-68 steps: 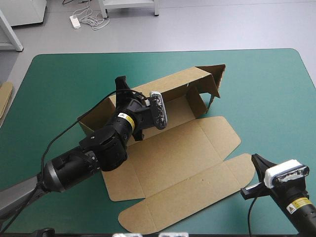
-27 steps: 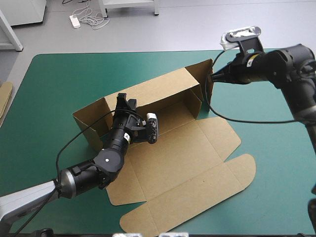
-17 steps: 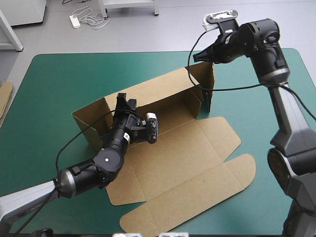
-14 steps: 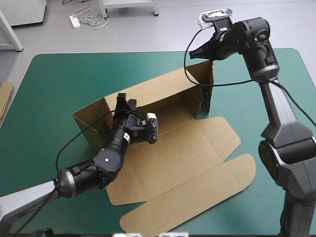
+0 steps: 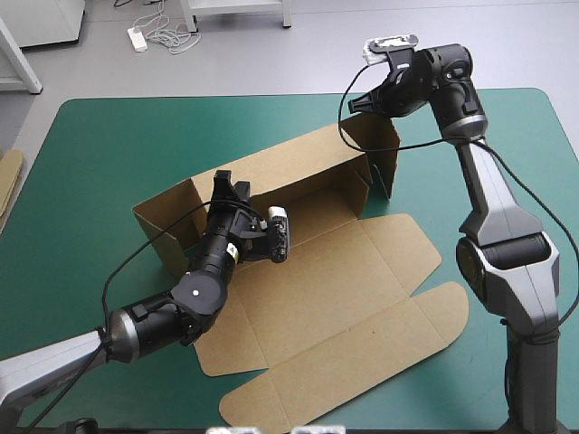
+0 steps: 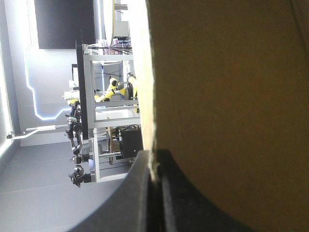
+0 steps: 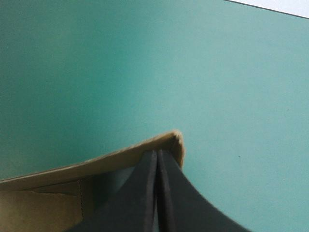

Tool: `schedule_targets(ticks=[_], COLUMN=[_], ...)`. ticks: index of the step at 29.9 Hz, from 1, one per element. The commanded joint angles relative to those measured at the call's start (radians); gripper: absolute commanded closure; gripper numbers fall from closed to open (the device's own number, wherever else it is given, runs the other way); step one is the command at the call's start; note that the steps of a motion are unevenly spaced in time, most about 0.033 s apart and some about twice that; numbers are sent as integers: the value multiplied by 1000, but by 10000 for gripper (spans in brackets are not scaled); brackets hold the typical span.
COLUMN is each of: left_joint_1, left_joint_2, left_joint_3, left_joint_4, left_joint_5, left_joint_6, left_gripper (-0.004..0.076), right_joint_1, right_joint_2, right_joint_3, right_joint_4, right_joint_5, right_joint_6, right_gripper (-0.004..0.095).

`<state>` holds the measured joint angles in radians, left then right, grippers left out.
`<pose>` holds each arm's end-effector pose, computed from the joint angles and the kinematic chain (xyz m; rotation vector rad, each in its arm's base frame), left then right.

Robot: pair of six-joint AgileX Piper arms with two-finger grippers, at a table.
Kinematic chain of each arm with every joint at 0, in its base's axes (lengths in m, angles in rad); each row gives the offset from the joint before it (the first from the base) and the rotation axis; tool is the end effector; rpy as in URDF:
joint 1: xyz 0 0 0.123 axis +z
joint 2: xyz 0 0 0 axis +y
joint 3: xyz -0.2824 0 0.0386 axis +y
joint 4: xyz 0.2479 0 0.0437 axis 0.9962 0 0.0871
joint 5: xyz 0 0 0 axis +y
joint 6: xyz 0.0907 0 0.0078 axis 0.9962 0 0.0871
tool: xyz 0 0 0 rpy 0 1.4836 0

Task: Fold the box

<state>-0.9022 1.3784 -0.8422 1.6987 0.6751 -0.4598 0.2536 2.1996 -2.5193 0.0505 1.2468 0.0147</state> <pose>0.2219 -0.1897 0.2942 1.4556 1.2808 0.8874 0.4631 0.1245 0.3803 -0.2908 2.4001 0.1885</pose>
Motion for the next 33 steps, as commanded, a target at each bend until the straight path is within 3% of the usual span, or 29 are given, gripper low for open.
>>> schedule_targets(ticks=[1, 11, 13, 20, 25, 33], left_joint_1=[-2, -2, -2, -2, -2, -2], left_joint_2=[-29, -29, -29, -29, -29, -29], left_joint_3=[-22, -22, -22, -22, -22, -22], left_joint_4=[39, 39, 39, 39, 39, 39], left_joint_5=[26, 23, 22, 16, 16, 24], left_joint_6=[-10, -10, -10, -10, -18, -18], left_gripper=[733, 733, 733, 733, 733, 733], right_joint_1=[-21, -25, -16, 32, 68, 68], right_joint_2=[-66, -85, -79, -82, -83, -149], right_joint_3=[-33, -33, -33, 85, 143, 164], right_joint_4=[34, 111, 97, 76, -30, -16], right_joint_5=[0, -46, 0, 0, 0, 2], right_joint_6=[-8, -36, -36, -43, -35, -4], right_gripper=[908, 907, 907, 907, 907, 907])
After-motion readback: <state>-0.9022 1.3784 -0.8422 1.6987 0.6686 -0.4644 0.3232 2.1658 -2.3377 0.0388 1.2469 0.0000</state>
